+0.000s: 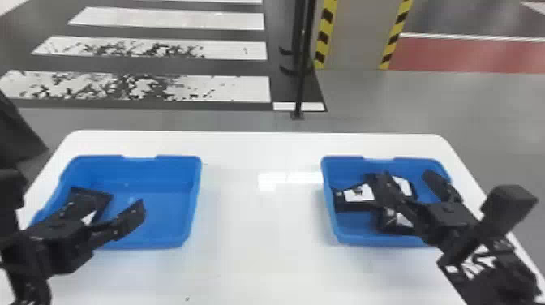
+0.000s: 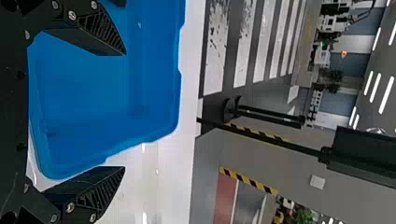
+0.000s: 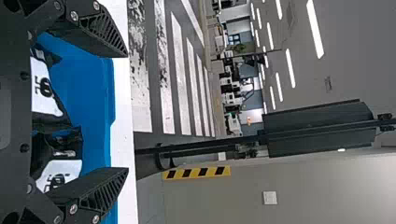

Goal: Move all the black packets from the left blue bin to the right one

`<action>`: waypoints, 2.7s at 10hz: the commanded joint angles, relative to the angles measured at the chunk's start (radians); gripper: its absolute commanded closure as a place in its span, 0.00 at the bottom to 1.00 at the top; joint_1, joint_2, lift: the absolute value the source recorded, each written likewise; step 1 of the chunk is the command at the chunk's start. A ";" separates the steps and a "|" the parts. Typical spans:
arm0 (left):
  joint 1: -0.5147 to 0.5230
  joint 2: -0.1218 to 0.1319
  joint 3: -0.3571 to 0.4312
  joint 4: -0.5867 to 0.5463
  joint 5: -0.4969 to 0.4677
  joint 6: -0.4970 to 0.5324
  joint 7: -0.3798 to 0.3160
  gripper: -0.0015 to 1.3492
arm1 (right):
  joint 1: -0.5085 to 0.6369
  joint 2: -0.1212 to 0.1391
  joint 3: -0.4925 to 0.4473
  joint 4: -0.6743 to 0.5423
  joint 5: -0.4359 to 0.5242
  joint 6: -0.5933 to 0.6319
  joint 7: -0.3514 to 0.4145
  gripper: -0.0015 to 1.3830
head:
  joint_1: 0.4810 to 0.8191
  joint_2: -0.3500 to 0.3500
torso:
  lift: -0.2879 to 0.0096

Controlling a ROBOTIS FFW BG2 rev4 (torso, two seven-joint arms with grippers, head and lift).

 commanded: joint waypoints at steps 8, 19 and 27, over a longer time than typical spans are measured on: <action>-0.316 0.048 -0.010 0.315 -0.252 0.216 0.080 0.13 | 0.127 0.022 0.090 -0.092 -0.075 -0.005 0.031 0.09 | 0.63 0.78 | 0.50; -0.471 0.061 -0.098 0.558 -0.354 0.265 0.058 0.90 | 0.122 0.019 0.088 -0.077 -0.135 0.007 0.039 0.11 | 0.63 0.80 | 0.50; -0.233 0.049 -0.301 0.187 -0.103 -0.030 0.014 0.90 | 0.092 -0.009 0.206 -0.138 -0.257 0.059 0.066 0.13 | 0.63 0.64 | 0.50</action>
